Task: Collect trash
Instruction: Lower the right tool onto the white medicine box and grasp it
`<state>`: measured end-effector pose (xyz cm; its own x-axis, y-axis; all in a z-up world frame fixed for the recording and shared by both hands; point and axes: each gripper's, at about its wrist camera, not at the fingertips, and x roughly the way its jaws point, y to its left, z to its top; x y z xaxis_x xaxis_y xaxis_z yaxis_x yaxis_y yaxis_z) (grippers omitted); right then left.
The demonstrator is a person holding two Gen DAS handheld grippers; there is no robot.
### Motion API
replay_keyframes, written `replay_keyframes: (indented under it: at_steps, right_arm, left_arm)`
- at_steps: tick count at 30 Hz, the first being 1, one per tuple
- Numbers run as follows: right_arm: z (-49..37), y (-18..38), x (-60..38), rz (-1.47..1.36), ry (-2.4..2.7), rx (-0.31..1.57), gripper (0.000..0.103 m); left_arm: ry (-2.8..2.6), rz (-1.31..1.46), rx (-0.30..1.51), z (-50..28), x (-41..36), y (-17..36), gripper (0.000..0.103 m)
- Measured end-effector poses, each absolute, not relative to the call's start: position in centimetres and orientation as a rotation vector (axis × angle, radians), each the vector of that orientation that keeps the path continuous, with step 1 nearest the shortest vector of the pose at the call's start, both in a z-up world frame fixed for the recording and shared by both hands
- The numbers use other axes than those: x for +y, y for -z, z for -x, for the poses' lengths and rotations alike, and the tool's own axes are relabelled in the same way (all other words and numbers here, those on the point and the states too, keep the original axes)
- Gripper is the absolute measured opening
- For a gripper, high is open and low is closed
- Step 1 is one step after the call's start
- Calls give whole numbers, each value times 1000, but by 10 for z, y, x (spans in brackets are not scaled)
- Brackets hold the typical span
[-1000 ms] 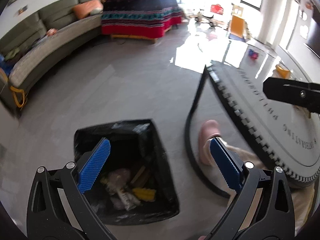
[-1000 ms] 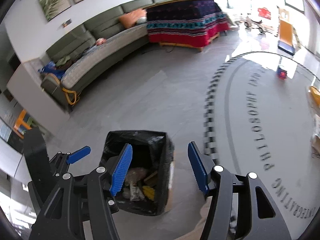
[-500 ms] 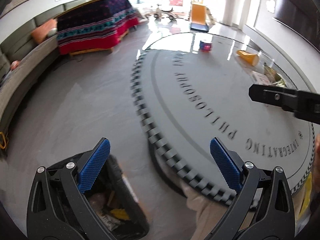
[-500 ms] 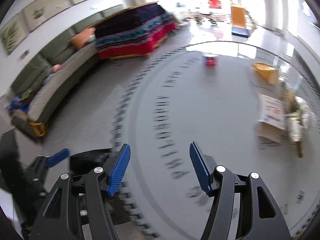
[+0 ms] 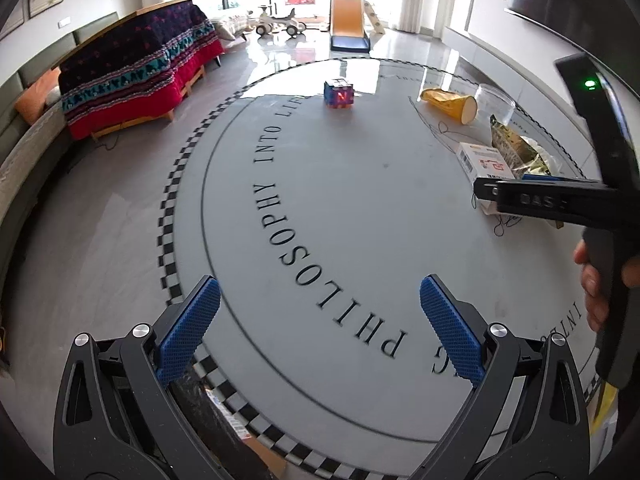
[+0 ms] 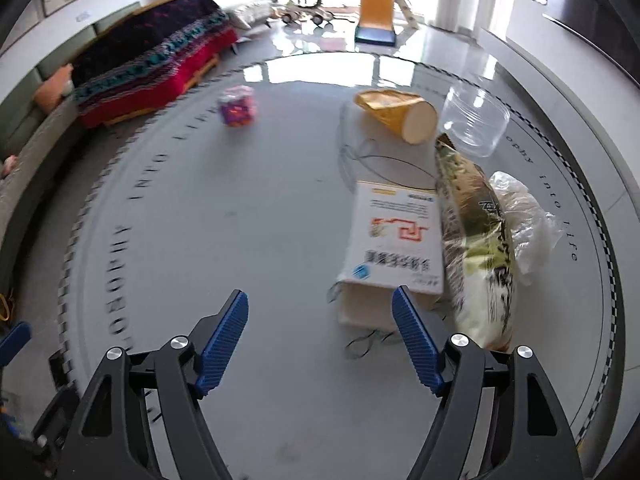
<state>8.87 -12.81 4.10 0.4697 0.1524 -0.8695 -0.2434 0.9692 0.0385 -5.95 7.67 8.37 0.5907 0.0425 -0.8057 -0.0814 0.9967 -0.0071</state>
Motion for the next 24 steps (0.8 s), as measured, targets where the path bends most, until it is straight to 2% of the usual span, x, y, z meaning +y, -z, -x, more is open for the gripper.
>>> replay_keyframes:
  at_steps: [5, 24]
  right_arm:
    - [-117, -19, -133, 110, -183, 1099, 75]
    - [-155, -14, -107, 206, -133, 1053, 75]
  left_arm:
    - [-70, 38, 959, 46, 73, -77, 97]
    - [-52, 27, 1015, 11, 67, -56, 97]
